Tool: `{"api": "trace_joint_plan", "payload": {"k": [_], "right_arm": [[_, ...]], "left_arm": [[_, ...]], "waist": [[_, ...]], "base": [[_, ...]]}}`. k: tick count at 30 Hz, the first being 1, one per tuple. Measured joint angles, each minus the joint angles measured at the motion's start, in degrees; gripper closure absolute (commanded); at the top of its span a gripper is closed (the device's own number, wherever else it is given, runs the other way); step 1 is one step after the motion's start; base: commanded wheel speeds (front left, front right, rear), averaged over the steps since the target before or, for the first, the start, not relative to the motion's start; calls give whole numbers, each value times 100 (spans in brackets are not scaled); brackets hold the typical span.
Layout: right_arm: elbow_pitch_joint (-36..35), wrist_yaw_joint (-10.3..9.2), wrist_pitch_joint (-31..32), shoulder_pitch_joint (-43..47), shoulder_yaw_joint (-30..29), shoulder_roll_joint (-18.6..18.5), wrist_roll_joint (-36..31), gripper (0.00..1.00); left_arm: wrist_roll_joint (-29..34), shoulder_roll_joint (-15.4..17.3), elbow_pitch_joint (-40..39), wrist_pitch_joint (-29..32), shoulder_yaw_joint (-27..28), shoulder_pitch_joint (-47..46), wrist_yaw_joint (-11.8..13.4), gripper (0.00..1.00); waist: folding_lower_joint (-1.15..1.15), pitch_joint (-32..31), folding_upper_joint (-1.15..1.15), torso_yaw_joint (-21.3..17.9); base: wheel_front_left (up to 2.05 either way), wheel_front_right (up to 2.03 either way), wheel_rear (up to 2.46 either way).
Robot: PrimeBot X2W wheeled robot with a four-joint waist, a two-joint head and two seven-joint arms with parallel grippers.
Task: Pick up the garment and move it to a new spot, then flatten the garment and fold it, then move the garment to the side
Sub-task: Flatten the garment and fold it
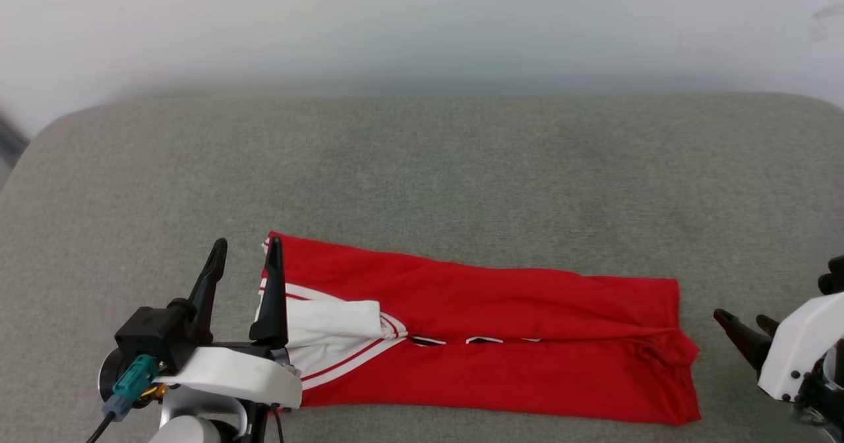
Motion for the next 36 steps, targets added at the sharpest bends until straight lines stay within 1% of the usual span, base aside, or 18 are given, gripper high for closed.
{"api": "trace_joint_plan", "payload": {"k": [4,8,9,10,15,17,18,19,20,26,30,33,36], "right_arm": [[248,0,156,-170,36,137,-40,0],[628,0,249,-322,147,265,4,0],[628,0,249,-322,147,265,4,0],[882,0,302,-334,209,328,87,0],[1211,-1,521,-466,263,320,265,0],[1386,-1,743,-570,263,304,344,0],[1386,-1,743,-570,263,304,344,12],[1414,-1,769,-578,285,307,355,65],[1443,-1,791,-584,302,311,369,100],[1522,-1,782,-585,555,385,406,100],[1404,-1,657,-583,648,354,426,100],[1260,0,549,-586,632,214,420,100],[1218,1,485,-583,497,52,416,100]], "left_arm": [[166,-11,-234,0,-82,-108,82,0],[256,-27,-363,-1,-136,-214,88,0],[256,-27,-363,-1,-136,-214,88,0],[283,-41,-383,-8,-153,-250,92,0],[309,-70,-365,-19,-164,-286,103,0],[280,-96,-323,-24,-159,-287,98,0],[280,-96,-323,-24,-159,-287,98,0],[278,-96,-310,-25,-156,-286,98,0],[274,-94,-292,-25,-156,-278,98,0],[276,-29,-178,38,-201,-180,136,0],[281,-3,-159,87,-234,-38,207,0],[281,20,-176,125,-252,44,245,0],[283,45,-235,136,-261,85,282,0]], "waist": [[0,203,0,147],[0,419,0,302],[0,419,0,302],[1,509,0,384],[1,622,0,524],[0,606,0,557],[0,606,0,557],[0,585,0,555],[0,563,0,550],[1,341,0,476],[0,157,0,371],[1,43,0,263],[1,-52,0,158]], "base": [[0,0,0],[0,0,0],[0,0,0],[0,0,0],[0,0,0],[0,0,0],[0,0,0],[0,0,0],[0,0,0],[0,0,0],[0,0,0],[0,0,0],[0,0,0]]}}
